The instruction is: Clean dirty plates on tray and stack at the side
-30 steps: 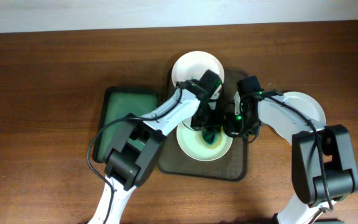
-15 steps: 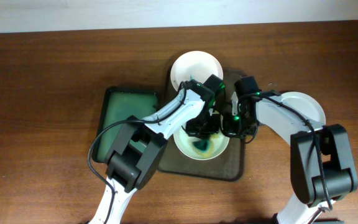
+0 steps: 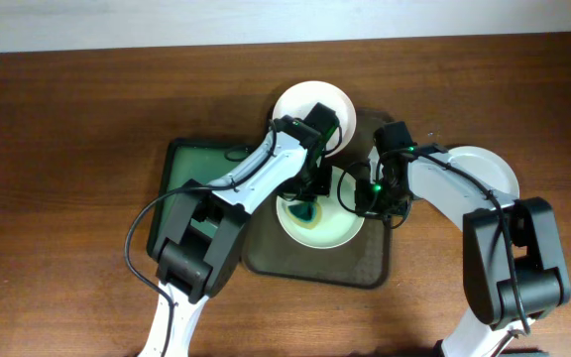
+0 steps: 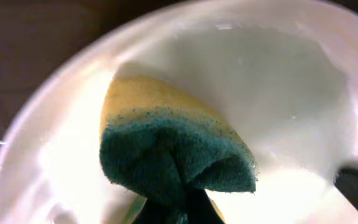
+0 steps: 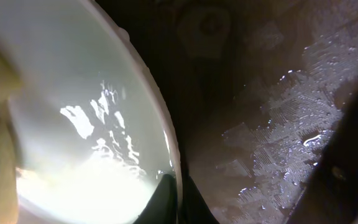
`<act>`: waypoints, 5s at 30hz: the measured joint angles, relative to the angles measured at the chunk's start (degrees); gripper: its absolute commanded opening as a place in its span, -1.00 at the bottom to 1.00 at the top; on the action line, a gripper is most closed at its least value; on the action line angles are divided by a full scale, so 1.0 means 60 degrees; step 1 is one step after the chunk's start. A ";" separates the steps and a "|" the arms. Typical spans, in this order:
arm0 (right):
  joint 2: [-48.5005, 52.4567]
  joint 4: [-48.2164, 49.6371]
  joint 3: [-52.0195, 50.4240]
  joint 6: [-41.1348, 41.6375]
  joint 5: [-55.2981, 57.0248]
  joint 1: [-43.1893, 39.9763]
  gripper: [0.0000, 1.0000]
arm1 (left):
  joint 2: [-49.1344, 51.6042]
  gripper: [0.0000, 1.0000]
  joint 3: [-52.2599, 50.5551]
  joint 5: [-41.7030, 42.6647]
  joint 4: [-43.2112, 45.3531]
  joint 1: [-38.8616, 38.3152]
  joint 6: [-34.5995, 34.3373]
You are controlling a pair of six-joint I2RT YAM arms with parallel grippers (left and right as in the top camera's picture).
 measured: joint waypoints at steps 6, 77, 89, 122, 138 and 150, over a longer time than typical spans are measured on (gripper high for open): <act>0.0000 -0.0062 0.0015 -0.0160 0.0022 0.0000 -0.92 | -0.2739 -1.00 -0.0160 -0.2364 -0.2211 0.2098 0.0182; -0.5563 -0.1027 -0.0168 0.0554 0.7216 0.0448 -0.92 | -0.6747 0.99 -0.2014 -0.1883 -0.1905 0.3799 0.1009; -0.2288 0.0419 -0.0189 -0.0543 0.0025 -0.6127 -0.92 | -0.6747 0.99 -0.2014 -0.1883 -0.1894 0.3799 0.1009; 0.1708 0.4881 0.1326 -0.1577 -0.0295 -0.0586 -0.92 | -0.6747 0.99 -0.2011 -0.1883 -0.1902 0.3799 0.1009; -0.1242 -0.1078 0.0135 0.0867 0.0419 -0.0630 -0.87 | -0.6747 0.99 -0.2007 -0.1883 -0.1887 0.3799 0.1009; -0.6747 -0.1268 0.0368 -0.0011 0.0244 -0.0936 0.17 | -0.6747 0.99 -0.2007 -0.1883 -0.1894 0.3799 0.1009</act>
